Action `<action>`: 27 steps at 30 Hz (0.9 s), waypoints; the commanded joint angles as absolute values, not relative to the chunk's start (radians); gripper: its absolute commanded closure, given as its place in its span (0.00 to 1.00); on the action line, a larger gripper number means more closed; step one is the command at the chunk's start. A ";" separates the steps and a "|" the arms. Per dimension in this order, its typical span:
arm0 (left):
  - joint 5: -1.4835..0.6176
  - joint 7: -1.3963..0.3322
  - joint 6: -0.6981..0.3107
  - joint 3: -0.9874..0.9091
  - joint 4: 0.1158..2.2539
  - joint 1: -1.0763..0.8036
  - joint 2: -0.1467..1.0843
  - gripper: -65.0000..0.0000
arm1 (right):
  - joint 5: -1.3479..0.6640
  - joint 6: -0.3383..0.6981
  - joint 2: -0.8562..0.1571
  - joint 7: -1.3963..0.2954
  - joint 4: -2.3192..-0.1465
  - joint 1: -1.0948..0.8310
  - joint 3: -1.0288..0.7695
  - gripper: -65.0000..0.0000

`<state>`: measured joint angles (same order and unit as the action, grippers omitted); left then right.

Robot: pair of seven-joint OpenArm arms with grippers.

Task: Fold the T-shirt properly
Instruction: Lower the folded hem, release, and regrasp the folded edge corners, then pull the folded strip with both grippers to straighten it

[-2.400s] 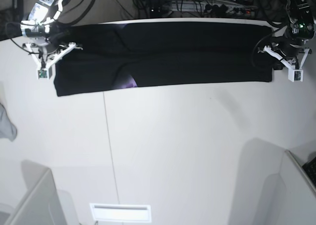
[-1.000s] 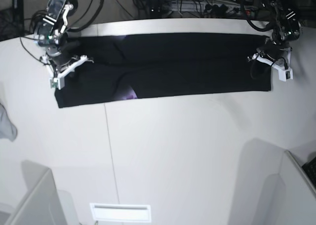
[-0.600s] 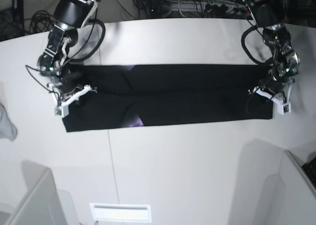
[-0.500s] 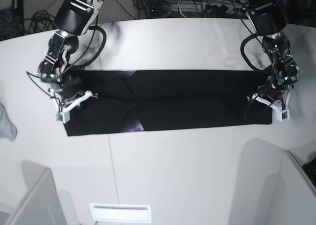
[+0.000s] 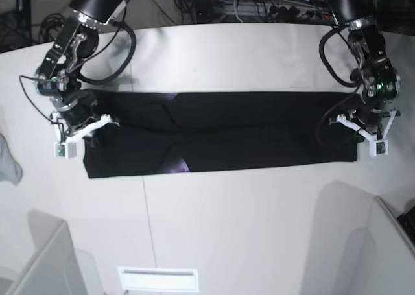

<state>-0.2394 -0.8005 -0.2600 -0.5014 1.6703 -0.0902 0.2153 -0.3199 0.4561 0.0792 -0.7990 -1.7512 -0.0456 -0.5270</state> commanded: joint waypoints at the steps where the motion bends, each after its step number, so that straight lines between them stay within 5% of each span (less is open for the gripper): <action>1: -0.246 -0.782 -0.259 -0.504 1.716 -0.104 0.226 1.00 | -0.346 0.460 0.065 -0.782 -1.781 -0.041 -0.527 1.00; 9: -0.668 -0.783 -0.349 -0.648 1.649 -0.185 0.292 1.00 | -0.355 0.460 0.061 -0.780 -1.788 -0.097 -0.527 1.00; 16: -0.673 -0.769 -0.361 -0.664 1.531 -0.171 0.341 1.00 | -0.355 0.460 0.061 -0.782 -1.785 -0.119 -0.527 1.00; 17: -0.673 -0.753 -0.361 -0.668 1.529 -0.173 0.341 0.96 | -0.355 0.460 0.061 -0.782 -1.785 -0.120 -0.527 1.00; 20: -0.673 -0.705 -0.361 -0.664 1.508 -0.177 0.341 0.53 | -0.355 0.460 0.061 -0.782 -1.784 -0.127 -0.527 1.00; 23: -0.673 -0.702 -0.363 -0.664 1.471 -0.171 0.341 0.21 | -0.355 0.460 0.061 -0.782 -1.785 -0.131 -0.527 1.00; 27: -0.673 -0.702 -0.363 -0.657 1.420 -0.125 0.341 0.14 | -0.355 0.460 0.061 -0.782 -1.784 -0.140 -0.527 1.00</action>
<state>-0.6601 -0.7273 -0.3557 -0.6529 1.4078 -0.1356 0.3199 -0.3378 0.4541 0.0666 -0.8051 -1.7668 -0.1478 -0.5262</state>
